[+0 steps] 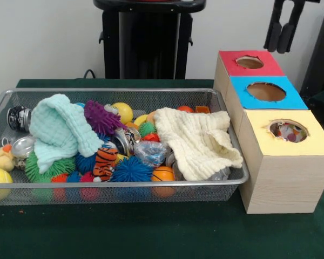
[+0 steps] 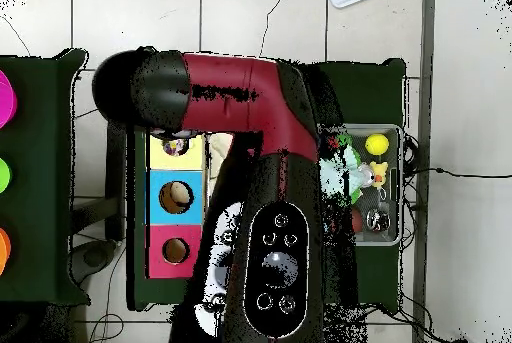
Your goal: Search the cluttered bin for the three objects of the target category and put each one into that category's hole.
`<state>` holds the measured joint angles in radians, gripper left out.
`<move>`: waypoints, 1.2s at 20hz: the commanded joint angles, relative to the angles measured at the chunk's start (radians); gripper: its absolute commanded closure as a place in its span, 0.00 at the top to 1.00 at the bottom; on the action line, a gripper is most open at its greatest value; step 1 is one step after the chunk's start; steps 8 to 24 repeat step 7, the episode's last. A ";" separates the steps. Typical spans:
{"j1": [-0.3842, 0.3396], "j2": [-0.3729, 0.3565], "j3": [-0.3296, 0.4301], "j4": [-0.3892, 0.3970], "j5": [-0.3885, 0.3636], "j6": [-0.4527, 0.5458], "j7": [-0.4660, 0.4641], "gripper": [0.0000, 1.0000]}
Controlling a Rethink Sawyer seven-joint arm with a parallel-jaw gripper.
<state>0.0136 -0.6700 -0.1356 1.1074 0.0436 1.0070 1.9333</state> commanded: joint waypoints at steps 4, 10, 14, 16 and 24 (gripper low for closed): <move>-0.061 -0.034 0.136 0.037 -0.092 -0.076 -0.191 0.00; -0.073 -0.024 0.150 0.013 -0.138 -0.087 -0.235 0.00; -0.073 -0.024 0.150 0.013 -0.138 -0.087 -0.235 0.00; -0.073 -0.024 0.150 0.013 -0.138 -0.087 -0.235 0.00; -0.073 -0.024 0.150 0.013 -0.138 -0.087 -0.235 0.00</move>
